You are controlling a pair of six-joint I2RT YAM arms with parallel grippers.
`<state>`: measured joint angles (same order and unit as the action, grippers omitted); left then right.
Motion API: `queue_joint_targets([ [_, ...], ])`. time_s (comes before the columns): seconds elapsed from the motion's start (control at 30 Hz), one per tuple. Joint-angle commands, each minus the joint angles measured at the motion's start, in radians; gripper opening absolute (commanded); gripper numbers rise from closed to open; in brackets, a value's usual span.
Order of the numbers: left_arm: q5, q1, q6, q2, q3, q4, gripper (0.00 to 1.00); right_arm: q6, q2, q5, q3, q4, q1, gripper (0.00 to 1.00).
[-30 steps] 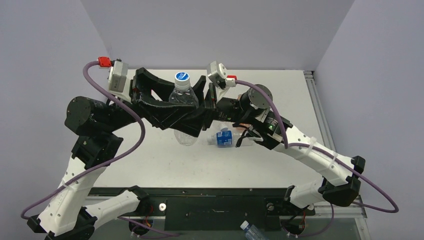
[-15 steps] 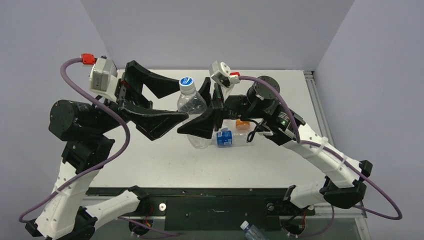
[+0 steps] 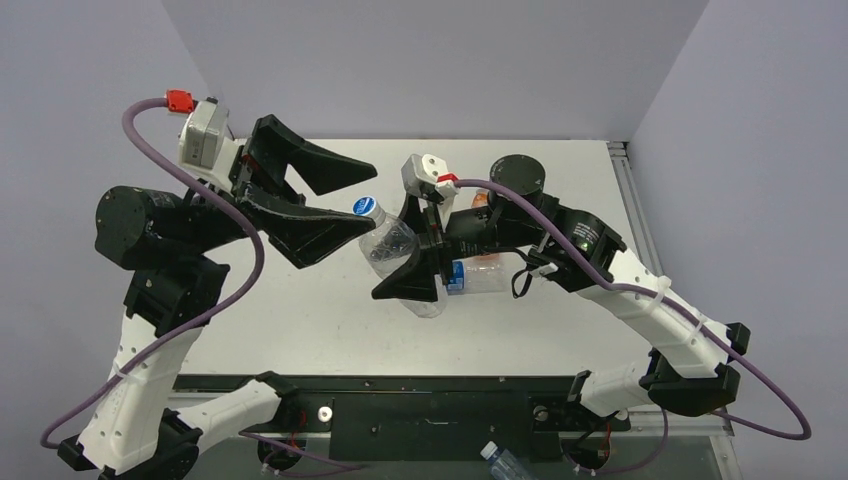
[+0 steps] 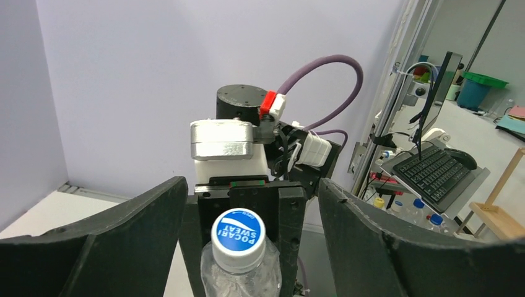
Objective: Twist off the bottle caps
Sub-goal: Unscrew the bottle cap from the plastic bottle.
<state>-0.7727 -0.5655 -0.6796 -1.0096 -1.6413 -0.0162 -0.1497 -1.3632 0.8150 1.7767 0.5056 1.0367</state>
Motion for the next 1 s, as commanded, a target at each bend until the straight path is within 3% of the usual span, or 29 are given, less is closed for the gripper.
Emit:
queue_joint_targets([
  [0.0,-0.06,0.026,-0.03,-0.006,0.009,0.018,0.73,0.059,0.01,0.011,0.067,0.03,0.005,0.01],
  [0.2,-0.078,0.044,-0.048,-0.009,0.026,0.018,0.83,0.089,0.002,0.014,0.09,0.065,0.004,0.0],
  [0.33,-0.092,0.045,-0.053,-0.012,0.027,0.024,0.81,0.067,-0.008,0.018,0.086,0.031,-0.013,0.0],
  [0.4,-0.103,0.044,-0.058,-0.013,0.028,0.038,0.74,0.053,-0.02,0.023,0.086,0.014,-0.019,0.0],
  [0.47,-0.113,0.044,-0.062,-0.015,0.032,0.055,0.55,0.043,-0.034,0.026,0.094,0.006,-0.021,0.0],
  [0.53,-0.121,0.044,-0.061,-0.015,0.035,0.068,0.42,0.037,-0.056,0.028,0.11,0.004,-0.022,0.0],
  [0.7,-0.162,0.041,-0.08,-0.012,0.048,0.095,0.32,0.021,-0.071,0.034,0.14,-0.019,-0.027,0.0],
  [0.83,-0.186,0.041,-0.07,-0.013,0.046,0.109,0.04,0.007,-0.07,0.043,0.131,-0.04,-0.033,0.0],
  [0.97,-0.206,0.041,-0.082,-0.014,0.042,0.111,0.0,-0.016,-0.068,0.056,0.114,-0.079,-0.042,0.0],
])
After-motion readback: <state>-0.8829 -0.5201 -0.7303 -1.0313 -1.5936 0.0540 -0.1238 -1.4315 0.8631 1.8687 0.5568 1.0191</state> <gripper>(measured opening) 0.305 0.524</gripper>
